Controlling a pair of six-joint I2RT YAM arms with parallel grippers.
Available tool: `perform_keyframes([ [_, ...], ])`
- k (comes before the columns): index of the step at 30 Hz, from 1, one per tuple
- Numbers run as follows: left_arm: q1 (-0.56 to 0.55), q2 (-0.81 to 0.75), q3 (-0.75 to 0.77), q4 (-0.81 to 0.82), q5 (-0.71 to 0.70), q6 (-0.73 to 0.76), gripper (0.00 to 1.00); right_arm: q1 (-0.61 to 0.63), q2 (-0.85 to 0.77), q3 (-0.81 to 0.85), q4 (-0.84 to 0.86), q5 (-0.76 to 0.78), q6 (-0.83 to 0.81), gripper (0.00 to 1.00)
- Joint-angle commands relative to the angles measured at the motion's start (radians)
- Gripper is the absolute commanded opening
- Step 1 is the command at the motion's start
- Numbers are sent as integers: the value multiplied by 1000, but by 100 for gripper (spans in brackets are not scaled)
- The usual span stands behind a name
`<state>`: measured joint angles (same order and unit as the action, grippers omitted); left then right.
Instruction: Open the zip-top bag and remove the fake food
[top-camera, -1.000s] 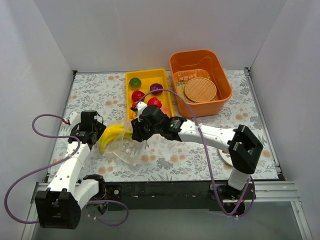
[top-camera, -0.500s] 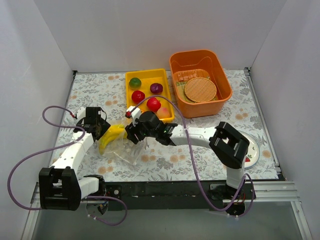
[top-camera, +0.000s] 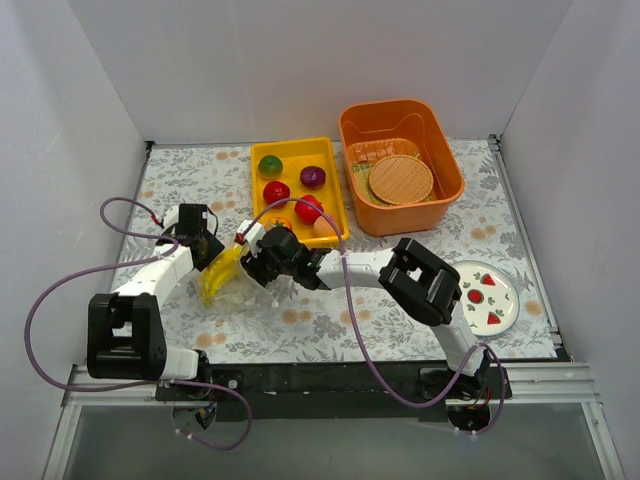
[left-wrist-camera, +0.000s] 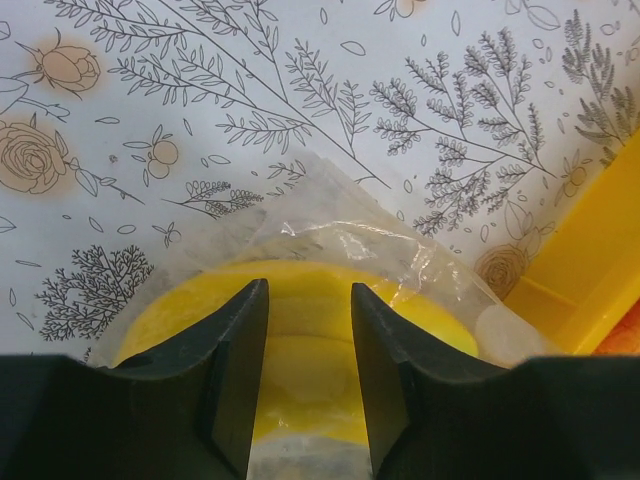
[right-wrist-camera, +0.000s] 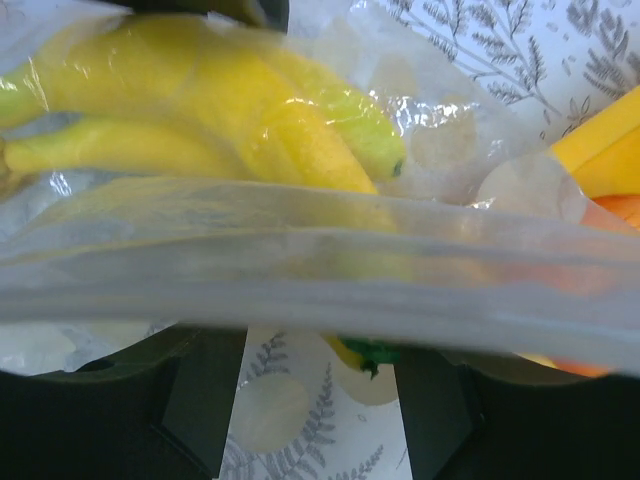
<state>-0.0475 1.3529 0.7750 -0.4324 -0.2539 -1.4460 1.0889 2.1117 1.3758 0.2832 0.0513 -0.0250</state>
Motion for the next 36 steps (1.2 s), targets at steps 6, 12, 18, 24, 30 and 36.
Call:
perform_keyframes([
  [6,9,54,21,37,4,32,28,11,-10,84,67,22,-36,76],
  [12,11,66,13,67,79,68,14,9,41,149,14,-30,-35,74],
  [18,11,86,1,55,61,55,3,9,19,137,11,-71,0,48],
  [24,11,98,-8,9,-65,-5,0,14,-64,60,-4,-24,45,29],
  [30,17,111,-26,-11,-142,-76,0,23,-156,16,-58,42,105,25],
  [36,21,118,-29,-19,-174,-108,0,37,-223,-6,-102,101,131,24],
])
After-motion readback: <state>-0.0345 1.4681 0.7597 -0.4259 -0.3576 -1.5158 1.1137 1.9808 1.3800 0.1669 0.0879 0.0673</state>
